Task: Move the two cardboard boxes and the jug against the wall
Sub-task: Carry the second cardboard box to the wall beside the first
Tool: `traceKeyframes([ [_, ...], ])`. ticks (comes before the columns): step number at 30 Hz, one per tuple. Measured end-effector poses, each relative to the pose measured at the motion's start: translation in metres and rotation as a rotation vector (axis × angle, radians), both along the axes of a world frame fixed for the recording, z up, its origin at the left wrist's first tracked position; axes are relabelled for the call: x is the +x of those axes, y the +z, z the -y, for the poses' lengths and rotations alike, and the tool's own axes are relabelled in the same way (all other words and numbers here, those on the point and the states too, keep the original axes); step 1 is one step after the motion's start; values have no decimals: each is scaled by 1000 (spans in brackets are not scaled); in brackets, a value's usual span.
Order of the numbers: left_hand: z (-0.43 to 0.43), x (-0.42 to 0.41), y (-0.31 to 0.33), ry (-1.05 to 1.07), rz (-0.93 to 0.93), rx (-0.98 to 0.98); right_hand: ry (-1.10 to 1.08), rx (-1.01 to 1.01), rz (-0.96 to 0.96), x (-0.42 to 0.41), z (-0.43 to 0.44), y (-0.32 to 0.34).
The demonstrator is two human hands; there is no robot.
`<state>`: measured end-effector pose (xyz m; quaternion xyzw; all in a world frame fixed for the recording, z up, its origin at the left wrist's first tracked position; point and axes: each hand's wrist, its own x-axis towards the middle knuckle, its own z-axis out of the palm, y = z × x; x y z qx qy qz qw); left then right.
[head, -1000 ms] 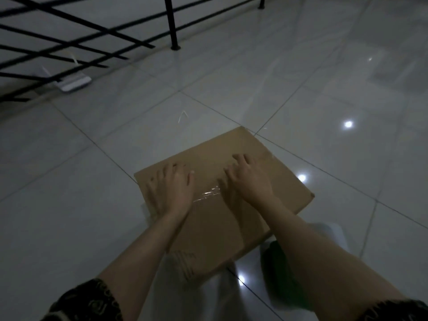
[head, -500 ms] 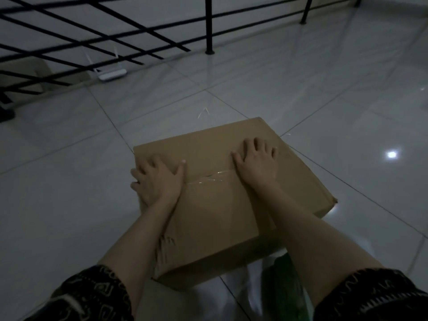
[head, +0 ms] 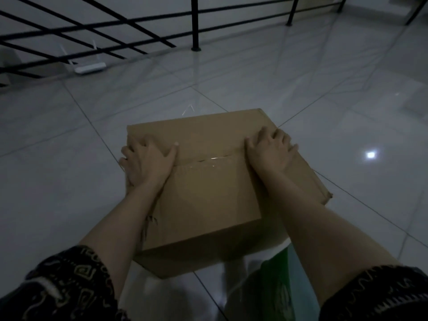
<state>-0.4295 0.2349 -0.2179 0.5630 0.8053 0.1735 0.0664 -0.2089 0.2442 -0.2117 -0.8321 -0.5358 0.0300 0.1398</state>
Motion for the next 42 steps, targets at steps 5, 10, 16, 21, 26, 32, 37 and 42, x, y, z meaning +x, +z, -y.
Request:
traceKeyframes([
  [5,11,-7,10,46,166,-19,-144,-22,-76,21,9,-3],
  [10,21,-5,14,66,160,-22,-130,2,-67,19,7,-1],
  [16,7,-4,7,89,209,-26,-131,-23,-33,24,-11,-4],
  [21,-11,-2,12,102,228,-10,-141,-36,-47,29,-28,-3],
  [26,-17,0,12,162,265,-9,-149,-26,-20,29,-29,-7],
  [32,-21,0,12,168,269,-1,-155,-13,-3,28,-31,-7],
  [37,-30,-3,12,165,260,-9,-163,-6,-15,23,-34,-10],
  [42,-47,7,39,150,251,-45,-210,-23,-42,27,-43,5],
])
